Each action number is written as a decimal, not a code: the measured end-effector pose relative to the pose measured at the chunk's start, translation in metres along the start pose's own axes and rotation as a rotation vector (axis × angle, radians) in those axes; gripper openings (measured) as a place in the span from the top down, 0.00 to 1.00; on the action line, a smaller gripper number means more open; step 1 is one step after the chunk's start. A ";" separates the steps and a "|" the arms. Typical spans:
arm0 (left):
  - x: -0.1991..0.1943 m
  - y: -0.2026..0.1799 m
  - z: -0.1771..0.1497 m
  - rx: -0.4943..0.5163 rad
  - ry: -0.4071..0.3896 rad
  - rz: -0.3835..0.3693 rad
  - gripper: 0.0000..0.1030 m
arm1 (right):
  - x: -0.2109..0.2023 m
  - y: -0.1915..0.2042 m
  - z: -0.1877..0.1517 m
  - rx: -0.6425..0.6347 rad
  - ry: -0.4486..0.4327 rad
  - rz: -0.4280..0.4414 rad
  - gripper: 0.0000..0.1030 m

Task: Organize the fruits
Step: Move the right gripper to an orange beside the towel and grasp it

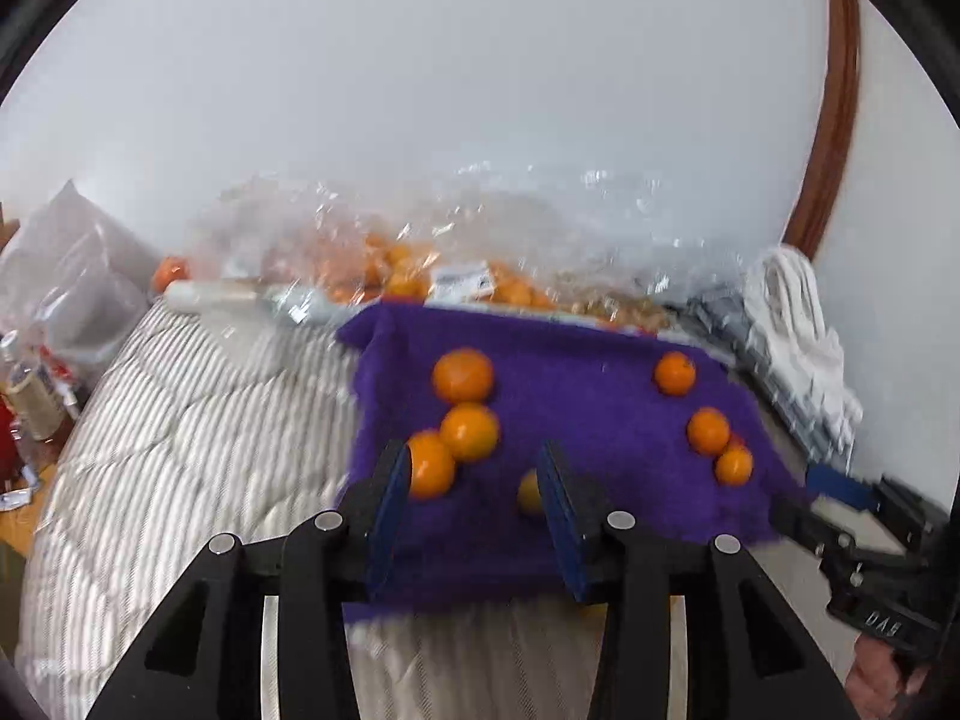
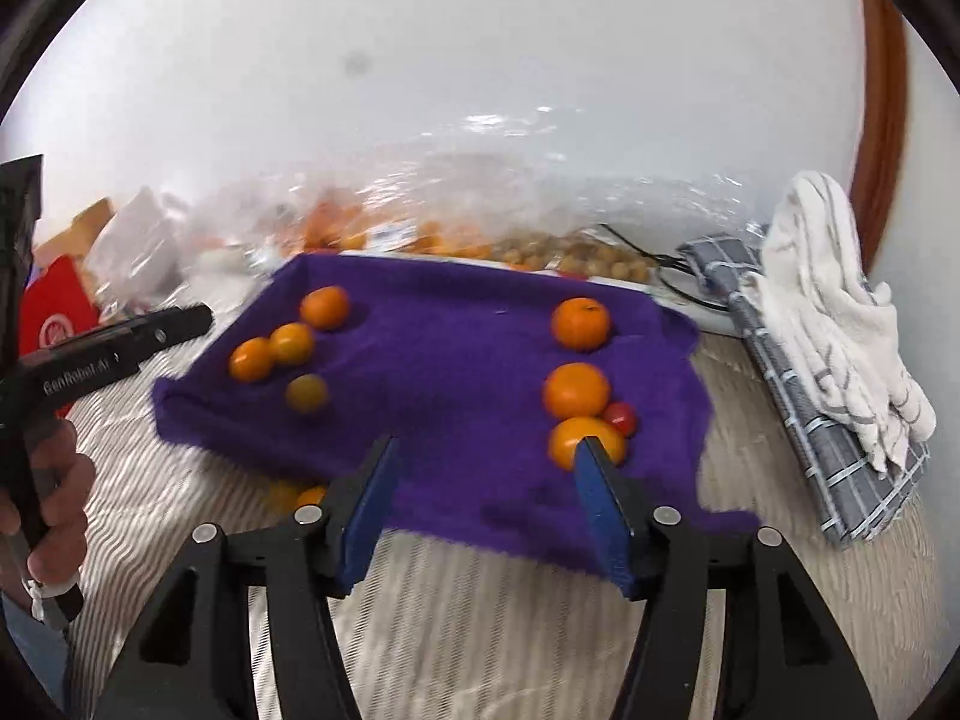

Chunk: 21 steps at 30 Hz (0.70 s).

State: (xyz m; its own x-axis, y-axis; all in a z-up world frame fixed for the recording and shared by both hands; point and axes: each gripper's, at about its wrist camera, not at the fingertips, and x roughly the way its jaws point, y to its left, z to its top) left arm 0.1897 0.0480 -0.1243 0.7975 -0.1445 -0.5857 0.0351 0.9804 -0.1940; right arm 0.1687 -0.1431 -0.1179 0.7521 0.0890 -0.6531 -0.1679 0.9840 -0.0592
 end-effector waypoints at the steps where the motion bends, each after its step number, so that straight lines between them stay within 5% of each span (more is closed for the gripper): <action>1: -0.005 0.003 -0.007 0.010 0.003 0.021 0.60 | -0.001 0.008 -0.003 -0.010 -0.003 0.020 0.41; 9: -0.022 0.037 -0.061 0.009 0.077 0.064 0.60 | 0.020 0.056 -0.025 -0.082 0.073 0.111 0.50; 15: -0.016 0.063 -0.075 -0.124 0.132 -0.003 0.60 | 0.039 0.062 -0.028 -0.094 0.125 0.102 0.54; 21: -0.013 0.063 -0.079 -0.127 0.152 -0.016 0.60 | 0.058 0.061 -0.031 -0.075 0.168 0.121 0.61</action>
State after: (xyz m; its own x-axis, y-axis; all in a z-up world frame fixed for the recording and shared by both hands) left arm 0.1338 0.1005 -0.1914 0.6970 -0.1876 -0.6921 -0.0374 0.9543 -0.2964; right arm 0.1827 -0.0829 -0.1827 0.6079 0.1727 -0.7750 -0.3023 0.9529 -0.0248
